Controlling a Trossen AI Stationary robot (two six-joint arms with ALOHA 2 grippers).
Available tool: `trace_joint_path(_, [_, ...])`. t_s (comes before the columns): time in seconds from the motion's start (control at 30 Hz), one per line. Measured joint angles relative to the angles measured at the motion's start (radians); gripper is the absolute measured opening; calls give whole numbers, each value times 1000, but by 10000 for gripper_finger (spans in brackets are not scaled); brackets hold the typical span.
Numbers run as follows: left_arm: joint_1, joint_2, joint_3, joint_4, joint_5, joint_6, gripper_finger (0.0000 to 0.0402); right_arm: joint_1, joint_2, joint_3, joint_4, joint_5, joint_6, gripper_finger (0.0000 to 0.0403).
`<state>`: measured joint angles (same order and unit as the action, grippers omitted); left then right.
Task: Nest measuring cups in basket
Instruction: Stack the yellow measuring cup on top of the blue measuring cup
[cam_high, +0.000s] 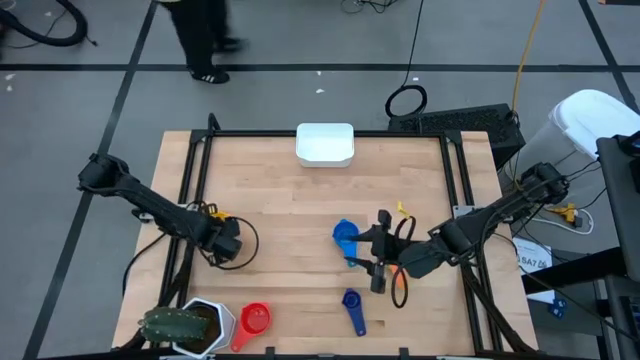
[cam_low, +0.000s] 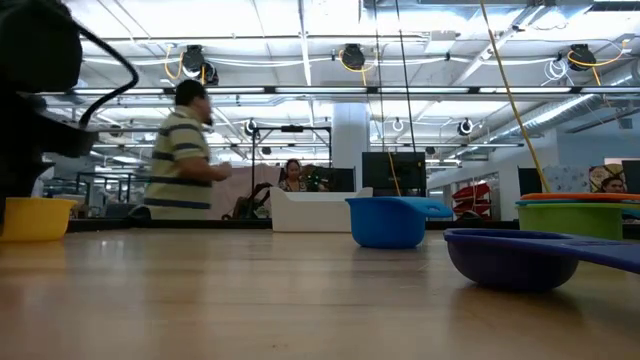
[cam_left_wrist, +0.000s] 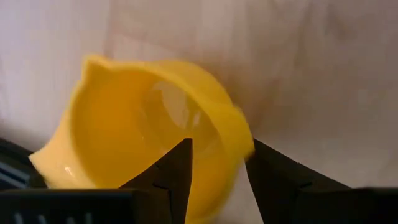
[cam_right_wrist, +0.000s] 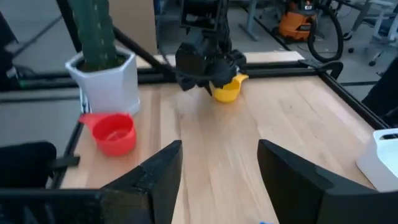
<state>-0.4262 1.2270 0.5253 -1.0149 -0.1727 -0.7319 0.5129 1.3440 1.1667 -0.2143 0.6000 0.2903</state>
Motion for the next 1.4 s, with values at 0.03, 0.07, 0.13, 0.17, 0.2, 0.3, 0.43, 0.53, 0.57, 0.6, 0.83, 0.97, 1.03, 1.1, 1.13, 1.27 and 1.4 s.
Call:
trace_joint_path(0.03, [0,1,-4,6,-17,-33,149,0,-2,0,-11,1,-12,200])
trace_joint_path(0.07, [1,6,-7,7,-28,-67,149,0,-3,0,-19,1,-25,200])
trace_joint_path(0.13, [1,12,-10,17,-40,-134,148,0,-6,0,-32,1,-47,200])
trace_joint_path(0.17, [1,10,-10,26,-43,-172,145,-3,-7,0,-32,1,-60,200])
trace_joint_path(0.2, [1,10,-9,41,-45,-213,141,-7,-7,0,-37,1,-80,200])
trace_joint_path(0.3, [-3,10,-9,104,-40,-301,106,-19,-8,0,-55,2,-142,200])
trace_joint_path(0.43, [-8,9,-6,179,-45,-325,28,-43,-12,0,-47,1,-181,200])
trace_joint_path(0.53, [-6,9,-5,195,-50,-357,29,-48,-12,0,-74,1,-183,200])
trace_joint_path(0.57, [-6,9,-1,197,-49,-367,32,-48,-12,0,-80,0,-182,200])
trace_joint_path(0.6, [-6,9,4,202,-46,-377,34,-47,-12,0,-83,0,-179,200])
trace_joint_path(0.83, [48,8,65,288,-64,-371,28,-47,-12,0,-83,-1,-141,200])
trace_joint_path(0.97, [120,8,84,372,-107,-378,28,-48,-12,0,-75,-2,-107,200])
trace_joint_path(1.03, [161,8,85,437,-120,-368,29,-48,-12,0,-75,-2,-77,200])
trace_joint_path(1.1, [199,8,86,522,-125,-329,31,-48,-11,0,-76,-2,-52,200])
trace_joint_path(1.13, [215,8,85,573,-126,-298,31,-48,-11,0,-76,-2,-42,200])
trace_joint_path(1.27, [251,13,86,827,-120,-99,28,-48,-11,-17,-57,-1,-32,200])
trace_joint_path(1.4, [269,13,87,981,-104,37,28,-52,-11,-75,-24,0,5,200])
